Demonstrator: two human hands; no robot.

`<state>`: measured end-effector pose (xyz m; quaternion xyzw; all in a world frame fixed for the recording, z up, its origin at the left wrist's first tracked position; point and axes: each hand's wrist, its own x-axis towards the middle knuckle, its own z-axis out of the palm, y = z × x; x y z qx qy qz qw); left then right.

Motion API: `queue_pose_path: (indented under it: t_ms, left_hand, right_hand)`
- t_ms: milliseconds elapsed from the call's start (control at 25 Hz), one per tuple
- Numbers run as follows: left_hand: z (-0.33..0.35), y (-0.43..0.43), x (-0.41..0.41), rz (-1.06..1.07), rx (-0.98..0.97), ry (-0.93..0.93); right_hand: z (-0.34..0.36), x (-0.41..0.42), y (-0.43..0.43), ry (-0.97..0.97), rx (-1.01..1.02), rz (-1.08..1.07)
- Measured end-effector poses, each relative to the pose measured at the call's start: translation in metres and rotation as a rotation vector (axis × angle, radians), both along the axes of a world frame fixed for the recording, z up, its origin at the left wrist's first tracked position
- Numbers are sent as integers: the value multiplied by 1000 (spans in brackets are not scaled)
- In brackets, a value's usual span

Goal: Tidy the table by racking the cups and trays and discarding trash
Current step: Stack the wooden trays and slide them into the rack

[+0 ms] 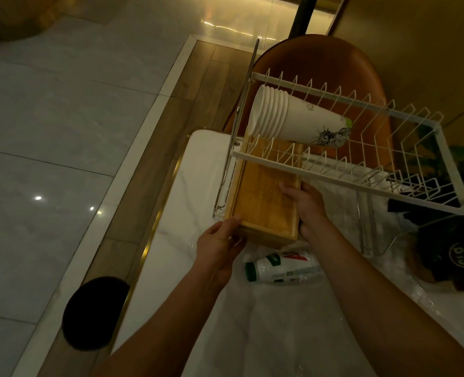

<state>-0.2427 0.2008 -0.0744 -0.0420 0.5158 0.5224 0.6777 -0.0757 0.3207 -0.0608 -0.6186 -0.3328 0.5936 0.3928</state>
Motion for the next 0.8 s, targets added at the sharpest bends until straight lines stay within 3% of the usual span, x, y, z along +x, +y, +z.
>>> queue_pose_path:
  t_ms: [440,800]
  left_hand:
    - [5,4,0,-62,12,-75]
    - [5,9,-10,-58,-2,-48]
  right_hand:
    - [-4,5,-24,-26,-48,46]
    - [-3,-7,-20,-82,46,45]
